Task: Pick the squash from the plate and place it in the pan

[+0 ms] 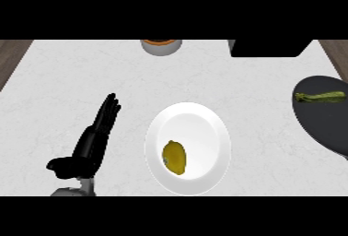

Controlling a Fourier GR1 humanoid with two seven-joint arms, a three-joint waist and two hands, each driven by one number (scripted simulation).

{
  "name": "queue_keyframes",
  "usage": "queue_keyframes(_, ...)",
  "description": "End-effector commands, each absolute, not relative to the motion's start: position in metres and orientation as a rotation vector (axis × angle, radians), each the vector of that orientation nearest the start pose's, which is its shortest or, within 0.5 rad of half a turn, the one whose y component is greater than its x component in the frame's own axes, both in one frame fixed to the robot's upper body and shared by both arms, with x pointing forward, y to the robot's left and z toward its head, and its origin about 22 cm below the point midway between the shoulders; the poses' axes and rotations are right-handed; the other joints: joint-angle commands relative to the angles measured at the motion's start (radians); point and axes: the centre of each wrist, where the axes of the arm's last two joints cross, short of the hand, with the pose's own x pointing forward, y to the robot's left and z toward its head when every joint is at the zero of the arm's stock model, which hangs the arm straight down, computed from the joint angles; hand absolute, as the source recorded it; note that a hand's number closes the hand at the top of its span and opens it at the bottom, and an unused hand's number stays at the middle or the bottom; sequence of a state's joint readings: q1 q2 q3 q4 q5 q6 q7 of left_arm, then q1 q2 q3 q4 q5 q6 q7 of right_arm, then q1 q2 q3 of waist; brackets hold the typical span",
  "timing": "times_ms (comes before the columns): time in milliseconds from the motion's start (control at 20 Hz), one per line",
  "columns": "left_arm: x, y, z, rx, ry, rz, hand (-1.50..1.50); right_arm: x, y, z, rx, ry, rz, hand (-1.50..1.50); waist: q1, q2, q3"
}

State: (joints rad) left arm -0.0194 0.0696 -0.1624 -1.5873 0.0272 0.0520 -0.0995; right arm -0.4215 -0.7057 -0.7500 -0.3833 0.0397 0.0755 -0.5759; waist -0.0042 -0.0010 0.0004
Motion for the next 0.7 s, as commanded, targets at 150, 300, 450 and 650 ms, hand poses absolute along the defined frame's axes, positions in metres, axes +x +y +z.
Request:
queue_keyframes(150, 0.257, 0.219, 0.007, -0.054, -1.687, -0.121, 0.00, 0.191, -0.549, -0.005, -0.683, -1.634, -0.245, -1.50, -0.002, -0.001, -0.001)
queue_keyframes(300, 0.246, 0.178, 0.007, -0.042, -1.713, -0.120, 0.00, 0.186, -0.544, -0.003, -0.676, -1.651, -0.241, -1.50, -0.001, -0.001, -0.001)
queue_keyframes(450, 0.245, 0.192, -0.004, -0.067, -1.698, -0.140, 0.00, 0.167, -0.542, -0.012, -0.720, -1.636, -0.229, -1.50, 0.001, 0.000, -0.001)
queue_keyframes(650, 0.229, 0.204, 0.013, -0.047, -1.691, -0.134, 0.00, 0.141, -0.529, -0.013, -0.703, -1.619, -0.218, -1.50, -0.002, -0.002, -0.002)
